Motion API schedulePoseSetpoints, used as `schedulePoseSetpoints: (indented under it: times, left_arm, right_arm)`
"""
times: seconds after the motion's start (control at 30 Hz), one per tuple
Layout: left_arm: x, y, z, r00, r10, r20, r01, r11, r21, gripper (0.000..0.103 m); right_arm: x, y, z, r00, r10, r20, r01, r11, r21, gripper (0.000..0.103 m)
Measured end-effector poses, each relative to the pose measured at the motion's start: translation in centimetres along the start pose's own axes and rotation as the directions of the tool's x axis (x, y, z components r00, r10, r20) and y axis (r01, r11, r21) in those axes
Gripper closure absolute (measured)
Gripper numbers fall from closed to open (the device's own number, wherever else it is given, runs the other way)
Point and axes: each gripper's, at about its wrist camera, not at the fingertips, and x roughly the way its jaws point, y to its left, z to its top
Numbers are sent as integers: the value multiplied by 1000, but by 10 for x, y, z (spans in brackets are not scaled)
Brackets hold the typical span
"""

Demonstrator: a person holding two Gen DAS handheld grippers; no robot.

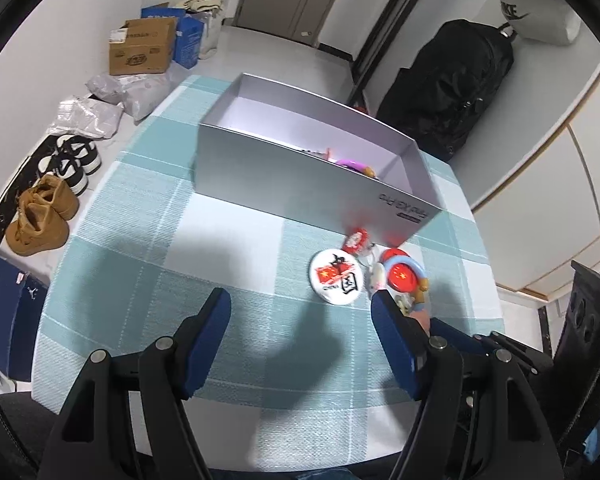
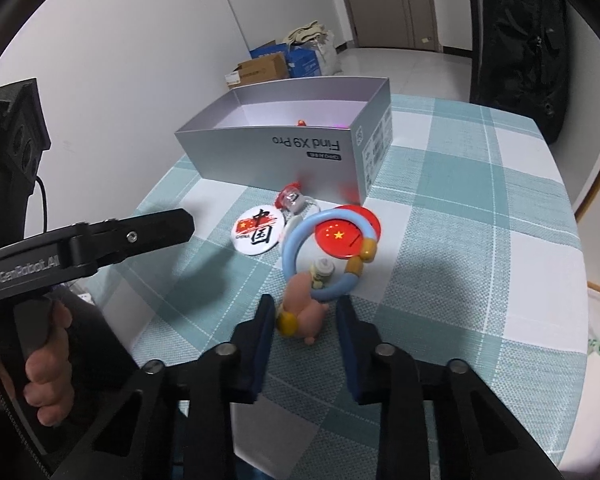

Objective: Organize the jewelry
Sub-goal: 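Move the right gripper to the pig figure and close on it, then grasp the white China badge with the left gripper while the right lifts the pig figure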

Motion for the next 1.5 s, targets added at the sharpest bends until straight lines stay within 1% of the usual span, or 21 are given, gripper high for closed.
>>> schedulePoseSetpoints:
  times: [0.13,0.23,0.3,0.4,0.5,0.6,0.63,0.77,0.87,0.93,1.03,1.17,1.2,1.23,1.27,1.37,1.43,1.5]
  left_arm:
    - [-7,-3,4,999,-12,44,11,1000,30,35]
    - [-5,0,6,999,-23,46,22,1000,21,35]
    - [-2,1,7,999,-16,38,16,1000,21,35]
    - [5,1,7,1000,-15,4,15,999,29,35]
    - [9,-3,7,1000,-14,-21,15,998,67,35]
    - [15,-10,4,999,24,-35,-20,992,125,35]
    - [18,-14,3,998,50,-44,-42,987,156,35]
    - [28,-26,-2,995,79,-63,-62,968,242,35]
    - [39,-36,-6,987,144,-71,-113,936,332,35]
    - [41,-39,-7,984,170,-50,-139,915,380,35]
    - [42,-42,-5,984,170,-45,-137,900,414,35]
    - [45,-42,2,987,146,-64,-104,895,433,36]
    - [46,-42,3,988,132,-73,-88,896,435,41]
    - [47,-42,4,990,113,-85,-65,899,432,43]
    - [47,-42,6,990,111,-86,-63,899,433,47]
    - [45,-43,8,992,77,-100,-25,898,438,66]
    - [44,-45,7,992,50,-116,6,898,440,66]
    - [43,-48,5,993,56,-109,-1,891,453,66]
  right_arm:
    - [-1,-2,1,1000,4,-2,-4,1000,5,77]
    - [-2,-1,1,1000,14,-4,-14,1000,5,77]
    - [-6,-1,3,1000,25,8,-26,1000,5,77]
    - [-16,-4,6,998,48,33,-49,999,24,77]
    - [-23,-8,10,997,51,51,-54,997,47,80]
    - [-31,-13,11,996,58,64,-62,995,79,80]
    - [-33,-14,10,996,61,68,-67,994,83,80]
    - [-36,-18,11,995,67,72,-73,993,95,80]
    - [-39,-22,10,995,69,78,-77,991,110,80]
    - [-40,-25,11,994,70,84,-80,989,120,80]
    - [-43,-31,12,992,78,95,-91,985,145,80]
    - [-44,-35,13,991,86,101,-102,981,163,80]
    - [-44,-36,13,991,89,103,-106,980,166,80]
    - [-45,-36,12,990,92,106,-109,980,168,80]
    - [-46,-36,13,990,94,109,-111,979,169,80]
    - [-48,-38,14,988,104,116,-124,976,178,80]
    - [-48,-39,15,988,105,117,-126,975,181,80]
    - [-48,-39,15,987,108,117,-129,974,187,80]
